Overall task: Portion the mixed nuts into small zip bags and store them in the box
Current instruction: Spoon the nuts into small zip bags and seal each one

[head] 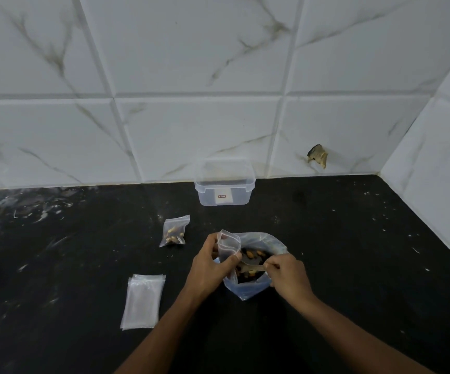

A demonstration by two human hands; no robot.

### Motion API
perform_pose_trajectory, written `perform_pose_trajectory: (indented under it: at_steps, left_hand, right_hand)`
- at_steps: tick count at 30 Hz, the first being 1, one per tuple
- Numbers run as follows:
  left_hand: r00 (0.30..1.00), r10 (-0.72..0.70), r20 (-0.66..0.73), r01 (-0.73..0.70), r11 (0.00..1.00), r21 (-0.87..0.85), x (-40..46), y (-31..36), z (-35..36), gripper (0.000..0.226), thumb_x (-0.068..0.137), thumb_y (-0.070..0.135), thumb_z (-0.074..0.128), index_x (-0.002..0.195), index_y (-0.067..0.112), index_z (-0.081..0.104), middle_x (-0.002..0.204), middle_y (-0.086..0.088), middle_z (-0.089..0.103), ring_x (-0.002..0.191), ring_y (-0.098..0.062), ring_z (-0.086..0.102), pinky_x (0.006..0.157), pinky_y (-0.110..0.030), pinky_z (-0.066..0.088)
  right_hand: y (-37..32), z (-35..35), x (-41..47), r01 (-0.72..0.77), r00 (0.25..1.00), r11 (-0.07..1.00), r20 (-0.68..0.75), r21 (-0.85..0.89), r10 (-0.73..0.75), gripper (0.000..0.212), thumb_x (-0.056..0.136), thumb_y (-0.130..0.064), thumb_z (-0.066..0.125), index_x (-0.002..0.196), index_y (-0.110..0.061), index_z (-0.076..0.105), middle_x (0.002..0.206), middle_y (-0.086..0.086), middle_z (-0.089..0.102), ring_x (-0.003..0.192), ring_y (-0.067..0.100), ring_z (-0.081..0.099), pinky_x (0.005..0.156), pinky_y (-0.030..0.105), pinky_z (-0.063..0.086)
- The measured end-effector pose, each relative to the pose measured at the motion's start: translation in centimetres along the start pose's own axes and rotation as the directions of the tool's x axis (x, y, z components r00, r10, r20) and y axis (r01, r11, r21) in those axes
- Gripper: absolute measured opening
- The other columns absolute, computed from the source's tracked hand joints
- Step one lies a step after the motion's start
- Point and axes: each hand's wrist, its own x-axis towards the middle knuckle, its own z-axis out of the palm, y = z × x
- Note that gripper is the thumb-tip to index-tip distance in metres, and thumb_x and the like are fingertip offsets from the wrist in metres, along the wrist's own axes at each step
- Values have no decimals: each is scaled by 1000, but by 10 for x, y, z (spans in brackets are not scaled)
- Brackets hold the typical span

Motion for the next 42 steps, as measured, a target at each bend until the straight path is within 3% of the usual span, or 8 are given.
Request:
perform_pose_trajectory:
  at_steps: [4, 10, 19, 25, 29, 36, 39, 42]
  left_hand:
    - [1000, 3, -12, -3, 1000, 14, 0, -1, -1, 45, 84, 35, 74, 121, 42, 52, 114, 14, 67, 107, -3, 63, 88, -30, 56]
    - [1000, -19, 6, 19, 1000, -13, 1, -2, -4, 45, 83, 34, 75, 119, 45, 51, 116, 14, 66, 109, -5, 64, 92, -34, 57]
    - [1000, -2, -18, 2, 1000, -10, 0, 0, -5, 44, 83, 32, 76, 117, 46, 51, 114, 14, 67, 108, -3, 64, 93, -34, 56]
    - [998, 39, -40, -40, 999, -5, 0, 6, -5, 46, 83, 28, 77, 113, 50, 50, 112, 18, 67, 107, -1, 64, 94, -37, 56]
    - [993, 105, -53, -103, 994, 42, 2, 14, -4, 48, 82, 28, 77, 112, 52, 49, 109, 31, 63, 106, 6, 62, 94, -31, 53]
    - [977, 183, -106, -171, 978, 116, 9, 26, 2, 53, 81, 29, 77, 120, 47, 46, 116, 21, 63, 110, 3, 60, 88, -19, 51]
    - [977, 183, -110, -170, 978, 120, 10, 28, 6, 53, 81, 30, 77, 124, 40, 48, 116, 18, 64, 109, 2, 60, 90, -22, 52]
    - [977, 182, -108, -169, 978, 120, 9, 31, 10, 53, 82, 30, 76, 127, 36, 49, 117, 19, 64, 108, 6, 58, 86, -15, 48]
  right_hand:
    - [-2, 3, 2, -126, 992, 987, 32, 98, 123, 16, 96, -16, 55, 94, -21, 70, 87, -6, 66, 78, 7, 65, 72, 24, 55]
    - [5, -7, 2, -266, 964, 936, 35, 228, 265, 16, 97, -14, 54, 94, -15, 69, 79, 2, 65, 66, 8, 61, 55, 20, 44]
    - [14, -25, -7, -350, 933, 859, 56, 374, 356, 18, 94, -5, 54, 89, -14, 68, 84, 10, 66, 66, 13, 59, 56, 22, 46]
    - [7, -48, -13, -327, 938, 829, 51, 454, 343, 17, 95, -6, 54, 93, -12, 69, 85, 11, 65, 68, 15, 57, 59, 24, 48]
    - [-9, -71, -18, -266, 955, 807, 33, 527, 294, 16, 95, -7, 53, 95, -12, 68, 84, 10, 63, 69, 15, 56, 59, 24, 47]
    - [-40, -99, -18, -101, 979, 803, -83, 587, 185, 15, 95, -10, 56, 96, -11, 71, 78, 10, 64, 66, 16, 57, 59, 27, 47]
    - [-52, -102, -21, -29, 987, 836, -118, 547, 111, 15, 95, -11, 56, 96, -13, 72, 78, 9, 64, 65, 15, 58, 59, 28, 48]
    - [-58, -99, -25, 97, 976, 936, -216, 339, -23, 15, 95, -16, 57, 94, -16, 72, 73, 3, 65, 58, 5, 59, 57, 19, 47]
